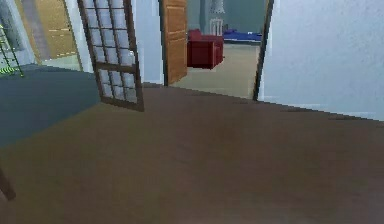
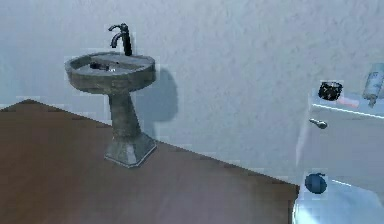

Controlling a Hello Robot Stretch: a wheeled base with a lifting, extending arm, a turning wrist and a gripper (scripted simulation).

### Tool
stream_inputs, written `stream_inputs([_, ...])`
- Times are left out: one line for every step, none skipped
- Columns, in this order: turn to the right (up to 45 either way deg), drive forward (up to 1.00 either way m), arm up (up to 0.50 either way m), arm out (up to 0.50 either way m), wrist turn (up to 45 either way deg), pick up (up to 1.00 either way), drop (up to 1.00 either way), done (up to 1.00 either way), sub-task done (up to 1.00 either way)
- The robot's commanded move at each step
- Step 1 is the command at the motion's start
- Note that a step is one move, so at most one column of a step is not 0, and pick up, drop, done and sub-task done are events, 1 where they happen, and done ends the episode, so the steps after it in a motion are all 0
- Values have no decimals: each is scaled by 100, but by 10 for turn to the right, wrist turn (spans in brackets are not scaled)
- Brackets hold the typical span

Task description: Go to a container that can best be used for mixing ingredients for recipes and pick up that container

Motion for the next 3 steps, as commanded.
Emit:
stream_inputs([-270, 0, 0, 0, 0, 0, 0, 0, 0])
stream_inputs([0, 100, 0, 0, 0, 0, 0, 0, 0])
stream_inputs([0, 100, 0, 0, 0, 0, 0, 0, 0])
